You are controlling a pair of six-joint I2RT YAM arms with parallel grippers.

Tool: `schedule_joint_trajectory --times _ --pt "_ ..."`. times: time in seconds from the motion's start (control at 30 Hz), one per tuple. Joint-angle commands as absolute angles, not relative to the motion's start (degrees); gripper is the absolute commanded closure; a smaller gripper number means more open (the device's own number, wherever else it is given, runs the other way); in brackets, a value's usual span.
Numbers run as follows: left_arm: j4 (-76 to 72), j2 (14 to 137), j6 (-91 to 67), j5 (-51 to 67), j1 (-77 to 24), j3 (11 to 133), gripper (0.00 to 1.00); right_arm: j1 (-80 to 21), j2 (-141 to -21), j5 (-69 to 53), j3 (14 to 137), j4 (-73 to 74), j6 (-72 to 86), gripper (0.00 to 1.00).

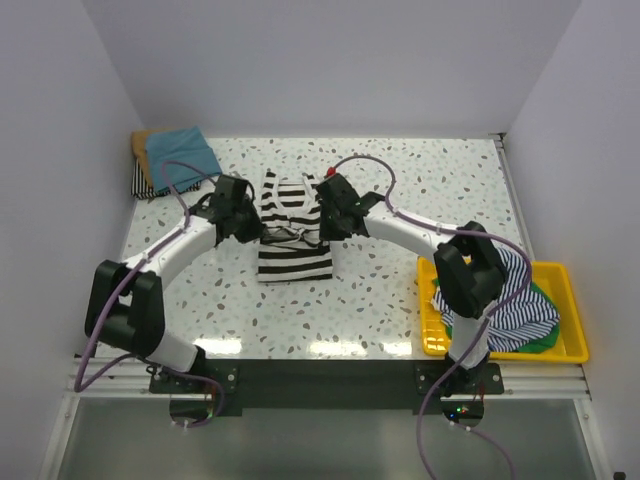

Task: Fold and stack the tank tops
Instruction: Fold the tank top

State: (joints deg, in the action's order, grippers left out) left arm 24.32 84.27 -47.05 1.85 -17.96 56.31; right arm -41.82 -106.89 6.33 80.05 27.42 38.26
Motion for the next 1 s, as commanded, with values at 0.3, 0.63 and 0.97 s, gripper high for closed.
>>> schedule_joint_trajectory --times 0.3,0.63,0.97 --pt "16.5 100.6 -46.8 3.8 -12.4 69.8 1.0 -34.8 -119.6 0.9 98.3 29.4 34.8 1.0" --pt "10.1 100.8 -48.0 4.4 -9.5 71.3 0.52 -32.2 -121.8 2.0 102.4 28.2 31.7 0.45" --pt "9.9 89.0 -49.6 2.7 -11.0 60.5 0.72 -35.4 -111.9 5.0 89.8 24.1 29.7 0.62"
